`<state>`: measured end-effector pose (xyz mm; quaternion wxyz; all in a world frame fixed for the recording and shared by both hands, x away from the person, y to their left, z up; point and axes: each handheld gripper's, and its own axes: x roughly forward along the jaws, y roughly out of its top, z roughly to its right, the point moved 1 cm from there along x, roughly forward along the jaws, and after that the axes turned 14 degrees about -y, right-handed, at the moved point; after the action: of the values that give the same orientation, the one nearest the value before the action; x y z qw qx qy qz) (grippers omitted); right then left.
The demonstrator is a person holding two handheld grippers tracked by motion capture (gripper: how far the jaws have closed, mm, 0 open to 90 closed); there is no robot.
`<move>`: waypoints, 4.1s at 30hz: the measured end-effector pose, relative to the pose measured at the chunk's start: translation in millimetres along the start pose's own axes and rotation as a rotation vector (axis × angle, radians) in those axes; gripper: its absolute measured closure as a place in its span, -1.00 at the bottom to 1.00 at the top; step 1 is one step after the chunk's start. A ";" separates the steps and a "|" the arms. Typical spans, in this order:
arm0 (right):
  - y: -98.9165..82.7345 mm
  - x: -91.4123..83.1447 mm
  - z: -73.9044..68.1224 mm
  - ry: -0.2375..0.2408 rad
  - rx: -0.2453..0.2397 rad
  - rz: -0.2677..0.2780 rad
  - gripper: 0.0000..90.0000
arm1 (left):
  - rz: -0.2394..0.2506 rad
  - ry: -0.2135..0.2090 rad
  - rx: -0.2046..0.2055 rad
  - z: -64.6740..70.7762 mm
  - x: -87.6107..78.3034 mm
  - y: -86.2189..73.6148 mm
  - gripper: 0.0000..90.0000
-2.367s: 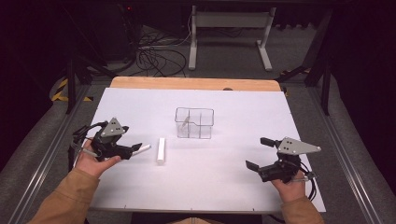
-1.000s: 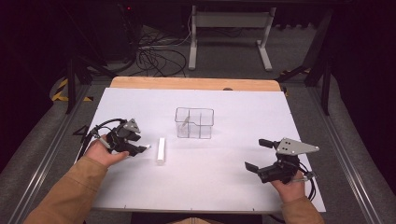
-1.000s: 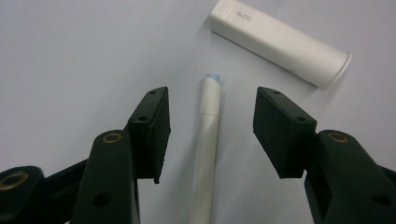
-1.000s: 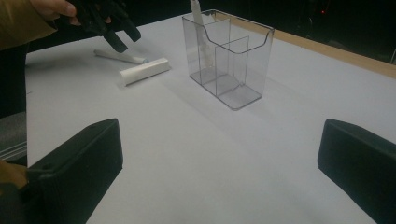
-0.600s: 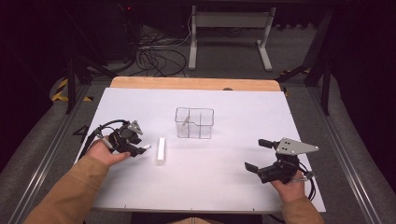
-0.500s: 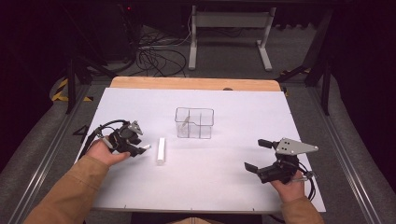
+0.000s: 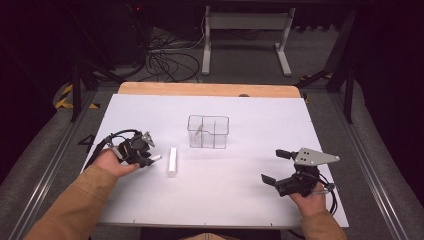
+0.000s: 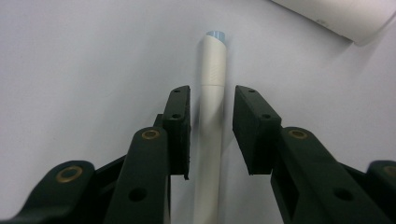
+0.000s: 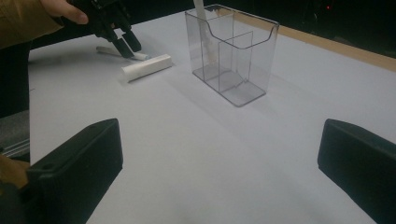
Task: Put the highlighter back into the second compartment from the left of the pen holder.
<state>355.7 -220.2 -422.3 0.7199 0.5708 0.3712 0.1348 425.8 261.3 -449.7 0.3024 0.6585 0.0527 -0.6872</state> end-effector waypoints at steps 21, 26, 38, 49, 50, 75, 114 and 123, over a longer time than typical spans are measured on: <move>-1.5 1.6 -0.1 0.004 -0.003 -0.008 -0.99 | -0.055 0.008 0.043 0.5 3.6 3.2 0.74; -1.5 1.8 -0.1 0.005 -0.003 -0.007 -0.99 | -0.025 0.012 0.039 0.3 -1.4 3.0 0.74; -1.5 2.1 -0.8 0.006 -0.002 -0.006 -0.99 | 0.069 0.032 0.044 10.0 -26.1 5.8 0.74; -1.3 1.7 -0.6 0.008 0.001 -0.002 -0.99 | 0.117 0.054 0.065 15.5 -38.7 11.9 0.74; -1.3 1.6 -0.8 0.008 0.001 -0.002 -0.99 | 0.124 0.051 0.064 16.3 -40.6 12.4 0.74; -2.1 2.7 -1.8 0.022 0.005 -0.003 -0.99 | 0.596 0.014 0.045 23.7 -90.5 15.7 0.74; -3.6 3.4 -1.9 0.027 0.001 -0.010 -0.99 | 1.030 -0.043 0.052 24.4 -106.9 30.6 0.74; -3.7 3.1 -1.9 0.029 0.001 -0.010 -0.99 | 1.040 -0.024 0.071 25.2 -106.3 38.3 0.74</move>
<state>355.7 -218.1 -427.1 0.7147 0.5674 0.3846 0.1392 417.1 255.2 -334.5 0.5817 0.5997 -0.3082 -0.4549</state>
